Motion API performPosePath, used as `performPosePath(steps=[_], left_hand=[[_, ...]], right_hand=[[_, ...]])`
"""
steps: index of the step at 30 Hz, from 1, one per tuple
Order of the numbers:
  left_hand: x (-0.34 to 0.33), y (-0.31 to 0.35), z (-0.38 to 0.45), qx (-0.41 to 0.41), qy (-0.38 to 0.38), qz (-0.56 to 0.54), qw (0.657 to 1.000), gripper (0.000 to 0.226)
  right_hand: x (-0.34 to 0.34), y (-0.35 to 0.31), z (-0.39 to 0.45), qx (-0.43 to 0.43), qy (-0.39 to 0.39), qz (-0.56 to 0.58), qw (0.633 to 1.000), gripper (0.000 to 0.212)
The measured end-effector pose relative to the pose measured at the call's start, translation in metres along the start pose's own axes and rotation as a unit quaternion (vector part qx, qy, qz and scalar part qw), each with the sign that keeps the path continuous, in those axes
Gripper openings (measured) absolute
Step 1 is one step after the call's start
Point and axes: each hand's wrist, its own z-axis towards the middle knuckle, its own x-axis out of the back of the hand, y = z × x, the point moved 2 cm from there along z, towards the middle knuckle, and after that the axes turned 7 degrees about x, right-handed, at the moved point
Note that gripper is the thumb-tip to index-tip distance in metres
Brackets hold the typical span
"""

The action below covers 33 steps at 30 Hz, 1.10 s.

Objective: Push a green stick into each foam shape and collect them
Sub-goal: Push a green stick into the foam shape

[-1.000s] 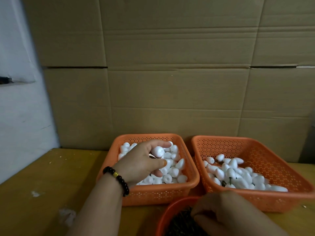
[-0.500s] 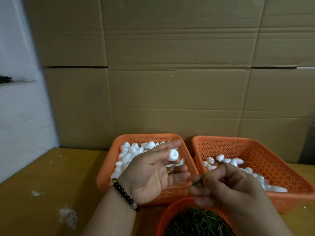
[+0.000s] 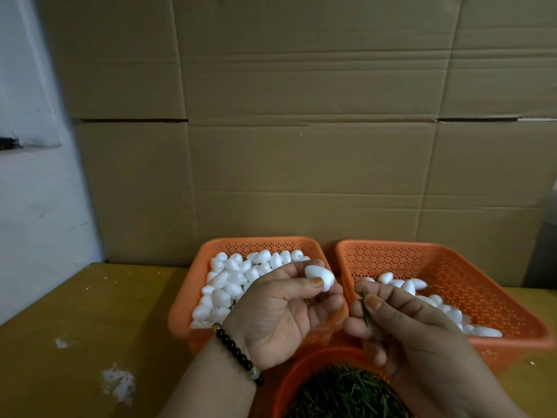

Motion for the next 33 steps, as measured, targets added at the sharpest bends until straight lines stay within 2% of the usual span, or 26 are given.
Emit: performPosePath(steps=[2,6,14,16,19,25,27,29,31,33], left_hand=[[-0.002,-0.001,-0.001,0.001,-0.005,0.011,1.0,0.032],[-0.005,-0.001,-0.001,0.001,-0.015,0.006,1.0,0.045],[-0.005,0.001,-0.004,-0.002,0.004,0.034,0.999,0.042],[-0.005,0.001,-0.004,0.004,0.006,0.031,1.0,0.04],[-0.008,0.001,-0.005,0.019,-0.009,-0.012,1.0,0.035],[-0.011,-0.001,-0.005,0.047,-0.017,-0.049,0.998,0.025],[-0.011,-0.002,-0.004,0.056,-0.017,-0.065,0.996,0.029],[-0.01,-0.004,-0.003,0.061,-0.016,-0.081,0.995,0.031],[-0.011,-0.005,-0.003,0.052,-0.012,-0.074,0.996,0.019],[-0.013,-0.005,-0.002,0.043,-0.006,-0.061,0.997,0.009]], right_hand=[[0.001,0.0,0.0,-0.015,-0.009,0.007,1.0,0.018],[0.002,0.0,-0.001,-0.032,-0.021,0.017,0.999,0.018],[0.005,0.002,-0.001,-0.032,-0.031,0.002,0.999,0.019],[0.006,0.002,0.0,-0.017,-0.037,-0.022,0.999,0.021],[0.006,0.001,0.001,0.021,-0.021,-0.054,0.998,0.01],[0.004,-0.005,-0.003,0.152,0.0,-0.061,0.986,0.007],[0.004,-0.008,-0.006,0.215,0.012,-0.128,0.968,0.004],[0.007,-0.009,-0.008,0.277,0.033,-0.219,0.935,0.014],[0.009,-0.007,-0.009,0.343,0.061,-0.302,0.887,0.029],[0.008,-0.006,-0.01,0.415,0.066,-0.373,0.827,0.029]])
